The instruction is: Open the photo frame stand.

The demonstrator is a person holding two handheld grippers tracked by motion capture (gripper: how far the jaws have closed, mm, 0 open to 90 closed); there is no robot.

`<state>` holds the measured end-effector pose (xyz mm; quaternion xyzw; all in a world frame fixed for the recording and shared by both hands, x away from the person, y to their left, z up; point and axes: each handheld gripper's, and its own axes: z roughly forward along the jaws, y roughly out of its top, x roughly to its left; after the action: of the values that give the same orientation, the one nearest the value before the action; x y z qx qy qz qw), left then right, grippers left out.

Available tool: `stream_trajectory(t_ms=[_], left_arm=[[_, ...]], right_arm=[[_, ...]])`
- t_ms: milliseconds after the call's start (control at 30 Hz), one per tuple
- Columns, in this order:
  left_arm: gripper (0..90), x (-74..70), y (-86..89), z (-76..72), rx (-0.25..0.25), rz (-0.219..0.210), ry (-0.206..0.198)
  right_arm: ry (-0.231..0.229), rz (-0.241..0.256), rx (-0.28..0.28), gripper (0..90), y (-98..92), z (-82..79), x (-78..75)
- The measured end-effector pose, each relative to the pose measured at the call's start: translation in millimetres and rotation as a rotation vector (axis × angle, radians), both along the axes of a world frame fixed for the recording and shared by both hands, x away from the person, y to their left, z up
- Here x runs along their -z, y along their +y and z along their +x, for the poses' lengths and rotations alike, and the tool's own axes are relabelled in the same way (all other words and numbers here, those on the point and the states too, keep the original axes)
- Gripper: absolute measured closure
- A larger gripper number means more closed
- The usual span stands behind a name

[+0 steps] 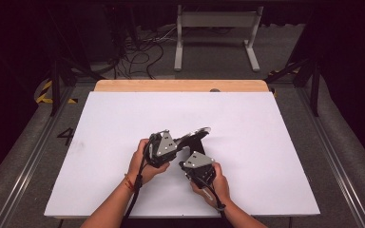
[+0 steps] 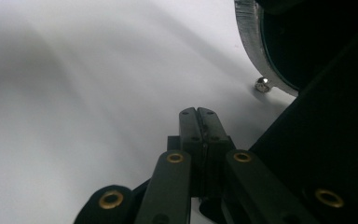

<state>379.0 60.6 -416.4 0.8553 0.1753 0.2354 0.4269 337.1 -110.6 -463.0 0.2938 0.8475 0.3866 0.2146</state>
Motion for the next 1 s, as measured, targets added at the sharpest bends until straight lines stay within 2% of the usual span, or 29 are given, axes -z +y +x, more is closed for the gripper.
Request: stream_trajectory(t_ms=[100,300,533,600,733,1000], left_arm=[[77.2,-0.3,-0.5,-0.6,-0.004,0.004,0.0],[77.1,-0.5,-1.3,-2.7,-0.013,0.013,-0.006],[77.1,-0.5,-6.7,-5.7,-0.038,0.043,-0.048],[77.2,-0.3,-6.7,-5.3,-0.039,0.036,-0.04],[77.2,-0.4,-6.5,-4.8,-0.037,0.036,-0.04],[77.2,0.5,-6.1,-4.6,-0.035,0.02,-0.032]], right_arm=[[-0.008,-0.024,0.003,90.0,1.1,-1.5,-0.9],[0.009,-0.01,0.005,90.0,-1.5,-1.5,-2.2],[0.023,0.004,0.018,90.0,-1.9,-0.4,-2.6],[0.037,0.019,0.01,90.0,-1.4,-0.2,-2.6],[0.024,0.026,-0.001,90.0,1.3,-2.4,-3.4],[0.013,0.034,0.021,90.0,-6.0,-0.2,-5.0]])
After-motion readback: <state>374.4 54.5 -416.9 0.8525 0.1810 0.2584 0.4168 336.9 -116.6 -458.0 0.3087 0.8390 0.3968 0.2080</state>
